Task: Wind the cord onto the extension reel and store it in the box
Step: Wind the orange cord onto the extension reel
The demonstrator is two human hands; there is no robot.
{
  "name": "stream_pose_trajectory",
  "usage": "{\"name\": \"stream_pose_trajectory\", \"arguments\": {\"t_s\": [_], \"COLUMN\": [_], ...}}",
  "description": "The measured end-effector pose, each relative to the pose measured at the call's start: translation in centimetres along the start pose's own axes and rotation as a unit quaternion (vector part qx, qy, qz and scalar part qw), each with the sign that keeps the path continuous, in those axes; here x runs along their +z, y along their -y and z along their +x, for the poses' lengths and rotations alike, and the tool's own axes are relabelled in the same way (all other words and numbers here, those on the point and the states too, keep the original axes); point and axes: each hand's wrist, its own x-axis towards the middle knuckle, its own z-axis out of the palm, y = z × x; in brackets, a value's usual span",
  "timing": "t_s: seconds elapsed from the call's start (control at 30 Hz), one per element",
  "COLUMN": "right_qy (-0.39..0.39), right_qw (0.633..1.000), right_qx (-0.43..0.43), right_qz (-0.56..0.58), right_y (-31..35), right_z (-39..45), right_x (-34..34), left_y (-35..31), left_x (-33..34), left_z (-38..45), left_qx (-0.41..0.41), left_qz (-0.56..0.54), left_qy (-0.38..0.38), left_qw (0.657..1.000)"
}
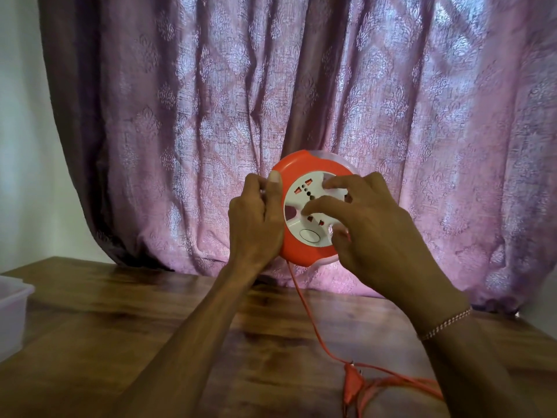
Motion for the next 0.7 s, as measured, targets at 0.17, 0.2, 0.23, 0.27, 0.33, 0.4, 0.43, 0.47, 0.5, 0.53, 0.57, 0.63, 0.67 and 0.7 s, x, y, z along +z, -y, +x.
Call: {"name": "stream_pose_trajectory", "arguments": {"t_s": [0.17, 0.2, 0.23, 0.27, 0.33, 0.4, 0.43, 0.47, 0.5, 0.53, 0.57, 0.63, 0.67, 0.7], "right_qy": [0.001, -0.002, -0.007, -0.014, -0.027, -0.030, -0.028, -0.029, -0.036, -0.049, -0.067, -0.085, -0.083, -0.078], "right_qw": [1.000, 0.999, 0.999, 0.999, 0.998, 0.997, 0.997, 0.996, 0.994, 0.990, 0.984, 0.976, 0.976, 0.977], "right_qx": [0.002, 0.003, 0.005, 0.005, 0.008, 0.028, 0.047, 0.070, 0.098, 0.130, 0.163, 0.199, 0.201, 0.197], "right_qz": [-0.027, -0.033, -0.040, -0.046, -0.057, -0.061, -0.059, -0.052, -0.043, -0.031, -0.019, -0.015, -0.021, -0.028], "right_y": [0.4, 0.4, 0.4, 0.4, 0.5, 0.8, 1.0, 1.2, 1.4, 1.5, 1.6, 1.7, 1.7, 1.8], "right_z": [0.1, 0.1, 0.1, 0.1, -0.1, -0.2, -0.3, -0.2, -0.2, -0.1, 0.0, 0.2, 0.2, 0.2], "right_x": [0.7, 0.8, 0.9, 0.9, 0.8, 0.7, 0.7, 0.8, 0.9, 1.0, 1.1, 1.3, 1.4, 1.4], "left_y": [0.0, 0.1, 0.1, 0.1, -0.1, -0.2, -0.2, -0.2, -0.2, -0.2, -0.3, -0.5, -0.6, -0.7], "left_x": [0.0, 0.0, 0.1, 0.2, 0.2, 0.2, 0.2, 0.2, 0.2, 0.2, 0.2, 0.2, 0.2, 0.2], "left_z": [0.1, 0.1, 0.0, 0.0, -0.1, -0.2, -0.2, -0.2, -0.1, -0.1, -0.1, -0.1, -0.2, -0.2], "left_qx": [0.002, 0.003, 0.006, 0.009, 0.013, 0.017, 0.016, 0.015, 0.014, 0.015, 0.014, 0.015, 0.016, 0.016], "left_qz": [-0.006, -0.003, 0.002, 0.005, 0.006, 0.006, 0.005, 0.005, 0.007, 0.009, 0.008, 0.000, -0.002, -0.005], "left_qy": [-0.004, -0.003, -0.002, 0.000, 0.003, 0.001, -0.001, -0.002, -0.004, -0.006, -0.006, -0.002, 0.001, 0.003], "left_qw": [1.000, 1.000, 1.000, 1.000, 1.000, 1.000, 1.000, 1.000, 1.000, 1.000, 1.000, 1.000, 1.000, 1.000]}}
